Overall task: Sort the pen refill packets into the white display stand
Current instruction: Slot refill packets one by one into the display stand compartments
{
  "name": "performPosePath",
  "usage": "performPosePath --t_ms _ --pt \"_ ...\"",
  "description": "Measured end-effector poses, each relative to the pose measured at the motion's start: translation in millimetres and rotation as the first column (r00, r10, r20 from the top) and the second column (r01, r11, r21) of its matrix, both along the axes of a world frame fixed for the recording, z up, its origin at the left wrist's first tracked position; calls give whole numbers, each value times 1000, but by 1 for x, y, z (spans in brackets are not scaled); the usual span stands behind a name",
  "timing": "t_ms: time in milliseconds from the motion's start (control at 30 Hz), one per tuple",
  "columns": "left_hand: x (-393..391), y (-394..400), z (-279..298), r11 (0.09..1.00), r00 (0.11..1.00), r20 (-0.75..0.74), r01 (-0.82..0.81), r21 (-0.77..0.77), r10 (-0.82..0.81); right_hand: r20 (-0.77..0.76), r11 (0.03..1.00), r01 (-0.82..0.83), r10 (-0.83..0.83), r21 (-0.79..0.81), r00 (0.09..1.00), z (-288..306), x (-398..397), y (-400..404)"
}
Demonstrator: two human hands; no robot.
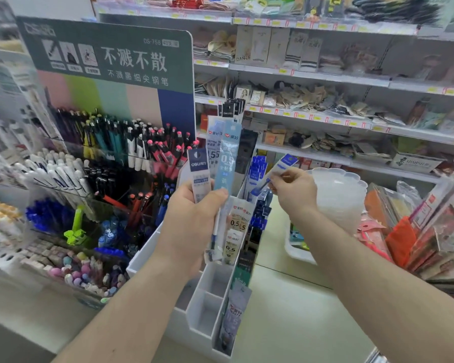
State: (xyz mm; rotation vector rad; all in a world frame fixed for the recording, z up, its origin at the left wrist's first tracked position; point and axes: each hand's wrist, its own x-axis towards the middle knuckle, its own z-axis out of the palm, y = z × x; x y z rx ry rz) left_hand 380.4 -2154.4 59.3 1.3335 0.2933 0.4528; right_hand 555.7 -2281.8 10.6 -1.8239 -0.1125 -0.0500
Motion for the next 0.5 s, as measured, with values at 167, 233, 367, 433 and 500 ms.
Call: performPosePath --t_ms 167,233,367,433,500 --pt "-4 -2 -2 999 1000 -3 -17 -27 17 4 986 -52 54 -161 999 -22 20 15" --pt "-6 -1 -2 999 1000 0 -26 -29 26 27 977 -43 50 -208 998 -22 20 18" --pt "-8 0 -1 999 999 -12 -41 -31 40 107 989 5 11 -148 994 -20 17 20" --pt "-6 -1 -4 998 998 -20 -54 -16 54 114 982 -18 40 -188 993 -23 17 21" --pt "-5 -4 -5 999 999 -22 -49 21 50 25 942 -112 126 -317 992 -30 20 25"
